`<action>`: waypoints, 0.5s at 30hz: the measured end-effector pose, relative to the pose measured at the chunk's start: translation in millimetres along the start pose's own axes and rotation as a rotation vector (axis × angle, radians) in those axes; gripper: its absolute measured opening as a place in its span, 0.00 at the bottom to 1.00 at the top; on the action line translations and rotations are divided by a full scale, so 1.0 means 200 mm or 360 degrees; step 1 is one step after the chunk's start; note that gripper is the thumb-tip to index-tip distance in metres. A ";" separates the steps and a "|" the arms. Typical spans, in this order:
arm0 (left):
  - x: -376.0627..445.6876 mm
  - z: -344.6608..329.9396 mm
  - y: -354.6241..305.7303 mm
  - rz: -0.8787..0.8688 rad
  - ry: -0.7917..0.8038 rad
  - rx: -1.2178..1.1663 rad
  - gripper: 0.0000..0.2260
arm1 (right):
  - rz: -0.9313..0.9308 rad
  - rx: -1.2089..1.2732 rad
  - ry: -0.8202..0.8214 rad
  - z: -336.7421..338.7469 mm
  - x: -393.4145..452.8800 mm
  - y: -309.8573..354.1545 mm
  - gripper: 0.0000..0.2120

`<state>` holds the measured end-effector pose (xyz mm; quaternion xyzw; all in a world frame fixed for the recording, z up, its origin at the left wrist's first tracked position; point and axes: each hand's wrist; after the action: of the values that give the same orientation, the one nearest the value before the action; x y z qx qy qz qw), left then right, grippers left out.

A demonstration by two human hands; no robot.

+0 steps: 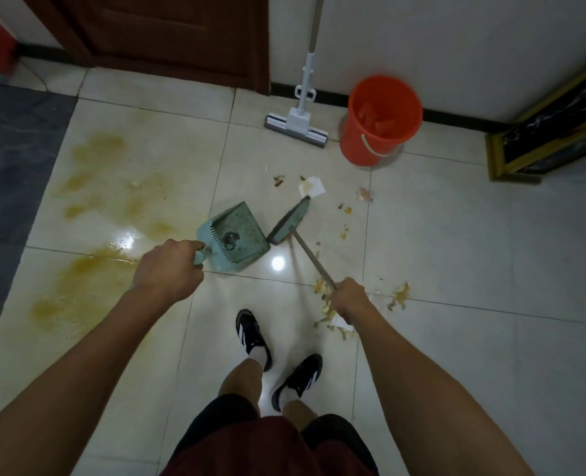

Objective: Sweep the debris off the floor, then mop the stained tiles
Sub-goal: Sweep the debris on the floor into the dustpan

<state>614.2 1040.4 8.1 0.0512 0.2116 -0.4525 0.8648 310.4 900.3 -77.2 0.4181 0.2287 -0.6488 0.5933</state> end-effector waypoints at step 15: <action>-0.33 -0.17 -0.57 -0.0210 0.0017 0.0174 0.14 | -0.0212 0.0307 -0.0026 0.00 -0.31 -0.83 0.14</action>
<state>478.5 1032.4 15.8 0.0868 0.1942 -0.5192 0.8278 146.9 967.9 -59.0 0.4518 0.1877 -0.7091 0.5077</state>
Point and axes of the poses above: each hand's wrist, its own x-axis towards the middle knuckle, its own z-axis out of the back of the hand, y = z × x, and after that the axes turned 1 degree about z, right-handed
